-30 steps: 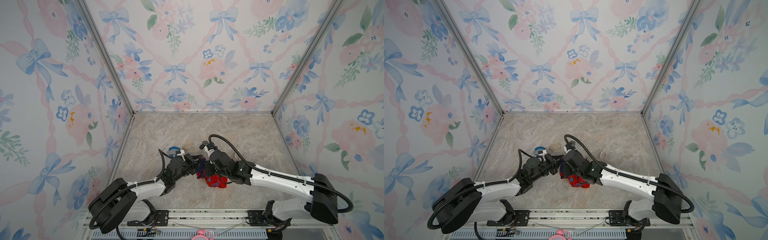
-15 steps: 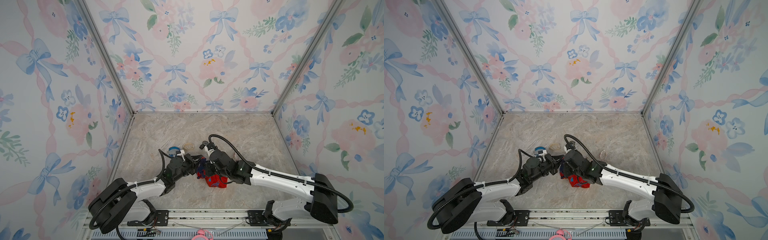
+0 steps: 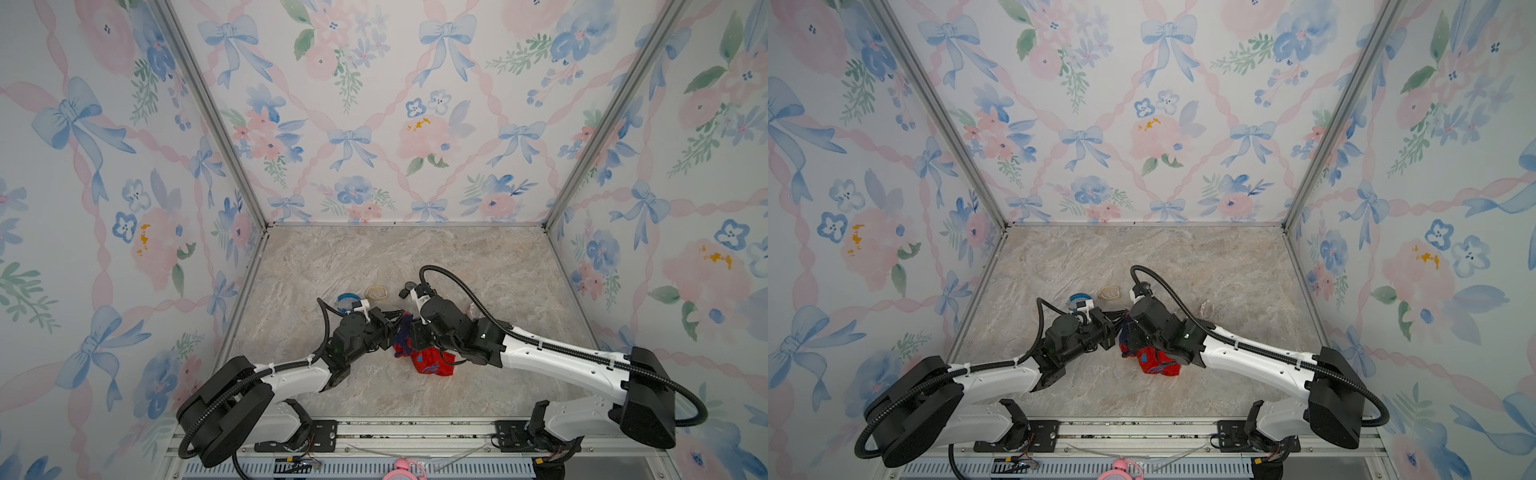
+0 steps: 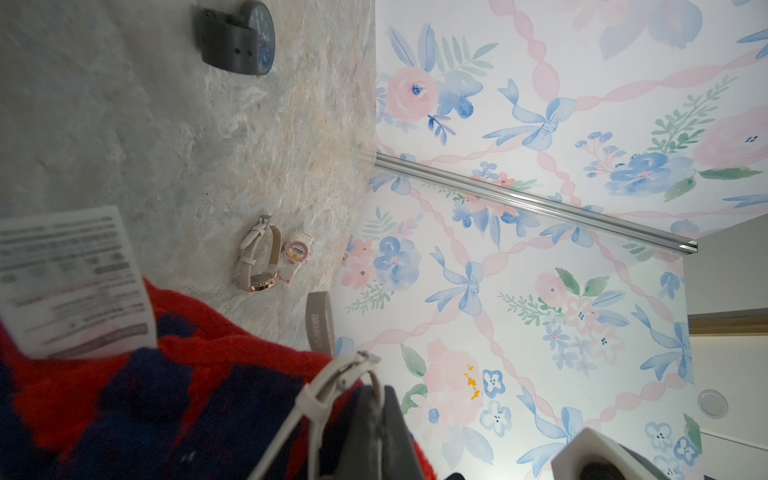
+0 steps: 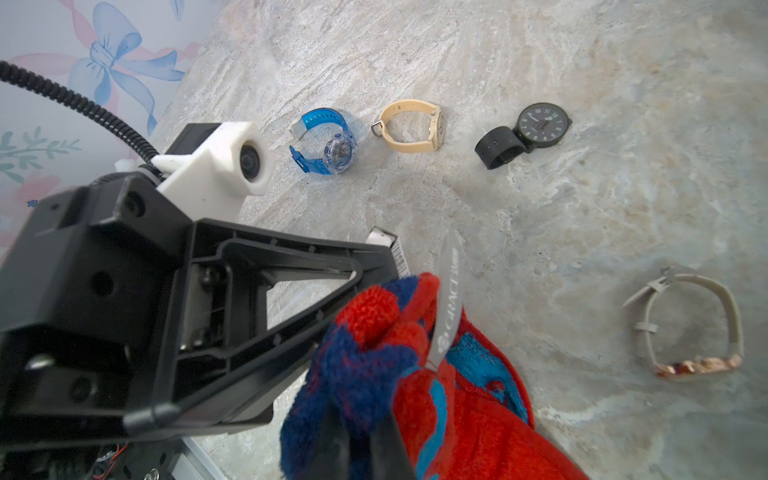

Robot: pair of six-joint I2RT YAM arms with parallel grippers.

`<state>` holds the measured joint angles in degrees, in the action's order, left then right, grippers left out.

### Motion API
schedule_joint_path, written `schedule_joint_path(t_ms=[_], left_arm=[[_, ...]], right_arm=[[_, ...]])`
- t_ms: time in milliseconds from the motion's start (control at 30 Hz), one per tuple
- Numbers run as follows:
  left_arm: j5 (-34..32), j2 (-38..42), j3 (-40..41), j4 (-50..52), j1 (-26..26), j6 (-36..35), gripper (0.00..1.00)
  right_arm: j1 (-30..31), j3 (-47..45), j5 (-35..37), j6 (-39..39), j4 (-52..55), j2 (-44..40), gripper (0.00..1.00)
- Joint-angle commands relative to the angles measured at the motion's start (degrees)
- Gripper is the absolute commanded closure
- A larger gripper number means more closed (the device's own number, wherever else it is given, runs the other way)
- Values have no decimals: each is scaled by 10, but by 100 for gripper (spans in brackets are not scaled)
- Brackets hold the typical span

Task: Wipe the watch dial
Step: Wipe the dirt from the watch dial.

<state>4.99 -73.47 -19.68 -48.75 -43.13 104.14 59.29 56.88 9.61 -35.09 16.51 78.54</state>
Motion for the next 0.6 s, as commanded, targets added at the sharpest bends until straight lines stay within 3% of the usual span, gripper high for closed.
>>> schedule_joint_path(t_ms=[0, 133, 400, 567], left_arm=[[13, 0, 0, -16, -6, -7, 100], [16, -6, -5, -16, -7, -8, 100], [12, 6, 2, -16, -6, -7, 100], [13, 2, 1, -16, -6, -9, 100]], right_arm=[[15, 9, -10, -22, -18, -10, 100], [40, 13, -8, -30, -19, 1, 100], [-15, -25, -7, -31, -21, -38, 100], [19, -5, -14, -40, -19, -25, 100]])
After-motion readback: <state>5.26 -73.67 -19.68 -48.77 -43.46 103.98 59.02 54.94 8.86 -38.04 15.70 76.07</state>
